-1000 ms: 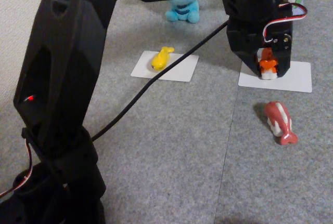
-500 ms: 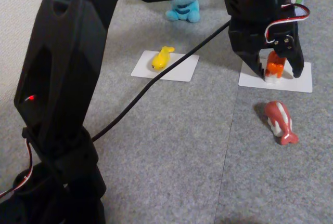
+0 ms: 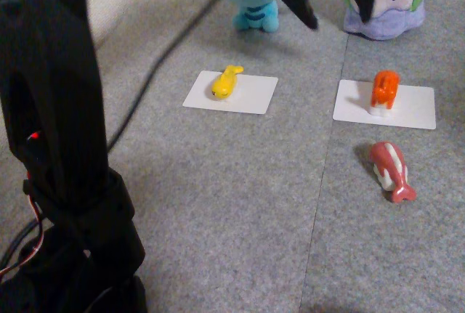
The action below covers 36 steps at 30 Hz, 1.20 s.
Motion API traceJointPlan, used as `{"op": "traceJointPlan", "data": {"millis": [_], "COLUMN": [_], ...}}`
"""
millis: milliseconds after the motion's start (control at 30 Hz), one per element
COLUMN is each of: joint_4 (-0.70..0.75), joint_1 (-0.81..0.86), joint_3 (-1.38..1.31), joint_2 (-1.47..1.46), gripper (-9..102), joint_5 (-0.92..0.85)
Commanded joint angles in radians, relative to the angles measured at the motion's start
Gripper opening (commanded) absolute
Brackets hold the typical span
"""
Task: Wooper wants to eat egg sudhi, and Goomy wants to eat shrimp sushi
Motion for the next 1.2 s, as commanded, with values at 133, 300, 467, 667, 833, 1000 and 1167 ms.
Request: {"op": "traceJointPlan", "data": {"millis": [133, 300, 467, 667, 833, 1000, 1167], "joint_4": [0.195, 0.345, 0.376, 0.373, 0.324, 0.241, 0.163], "joint_1": [-0.121, -0.301, -0.477, -0.653, -0.727, -0.721, -0.715], "joint_3": [-0.038, -0.037, -0.017, 0.161, 0.351, 0.558, 0.776], "joint_2": [0.328, 0.54, 0.712, 0.877, 1.037, 1.215, 1.422], "gripper": [22, 22, 22, 22, 22, 21, 22], "joint_5": [0.12, 0.199, 0.322, 0.439, 0.486, 0.488, 0.485]}}
